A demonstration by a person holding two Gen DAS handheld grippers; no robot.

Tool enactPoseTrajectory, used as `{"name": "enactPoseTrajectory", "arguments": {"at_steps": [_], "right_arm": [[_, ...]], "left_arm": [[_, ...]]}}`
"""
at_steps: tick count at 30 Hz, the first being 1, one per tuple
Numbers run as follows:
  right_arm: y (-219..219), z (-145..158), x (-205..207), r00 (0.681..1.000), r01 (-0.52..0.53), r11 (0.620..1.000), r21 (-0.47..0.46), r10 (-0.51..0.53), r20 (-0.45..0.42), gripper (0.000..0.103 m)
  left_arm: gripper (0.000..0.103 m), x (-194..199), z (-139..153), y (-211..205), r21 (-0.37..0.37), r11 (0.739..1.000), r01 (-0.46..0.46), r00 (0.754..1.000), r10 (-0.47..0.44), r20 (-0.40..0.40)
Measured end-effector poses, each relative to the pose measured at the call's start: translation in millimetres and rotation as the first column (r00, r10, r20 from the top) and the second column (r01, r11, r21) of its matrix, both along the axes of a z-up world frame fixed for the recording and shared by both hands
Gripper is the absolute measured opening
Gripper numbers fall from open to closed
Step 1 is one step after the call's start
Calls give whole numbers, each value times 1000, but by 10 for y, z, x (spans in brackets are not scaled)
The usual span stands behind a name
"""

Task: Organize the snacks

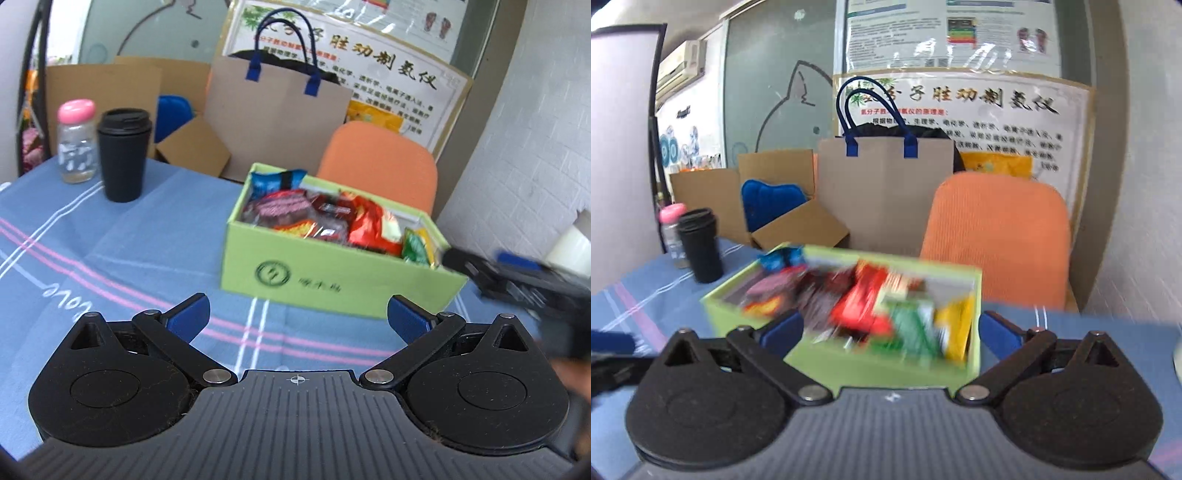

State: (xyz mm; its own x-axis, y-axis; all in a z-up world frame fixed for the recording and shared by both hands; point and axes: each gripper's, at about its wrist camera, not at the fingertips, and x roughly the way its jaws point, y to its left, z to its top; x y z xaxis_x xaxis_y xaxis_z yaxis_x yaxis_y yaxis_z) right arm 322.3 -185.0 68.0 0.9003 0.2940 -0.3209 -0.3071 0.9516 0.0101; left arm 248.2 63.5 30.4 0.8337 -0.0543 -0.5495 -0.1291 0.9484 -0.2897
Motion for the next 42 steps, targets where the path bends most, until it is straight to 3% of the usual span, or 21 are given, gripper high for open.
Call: {"name": "enactPoseTrajectory", "arguments": {"at_steps": [5, 11, 17, 20, 42], "right_arm": [[-4, -348, -859, 993, 107, 990, 92, -103, -48, 100], [-67, -665, -1375, 969, 239, 956, 172, -224, -104, 100], [-71, -711, -1456, 937, 336, 933, 131, -317, -150, 100], [-79, -730, -1512, 940, 325, 937, 128, -305, -154, 100], [-134, -793, -1690, 932, 337, 938, 80, -321, -165, 100]], "left_arm": [[92, -275, -139, -13, -20, 999, 29, 1000, -29, -11], [90, -492, -172, -149, 71, 997, 39, 999, -39, -2], [90, -592, -148, -333, 127, 990, 57, 998, -56, -14], [85, -599, -147, -378, 124, 989, 76, 997, -74, -23], [85, -764, -133, -490, 134, 983, 128, 992, -126, -20]]}}
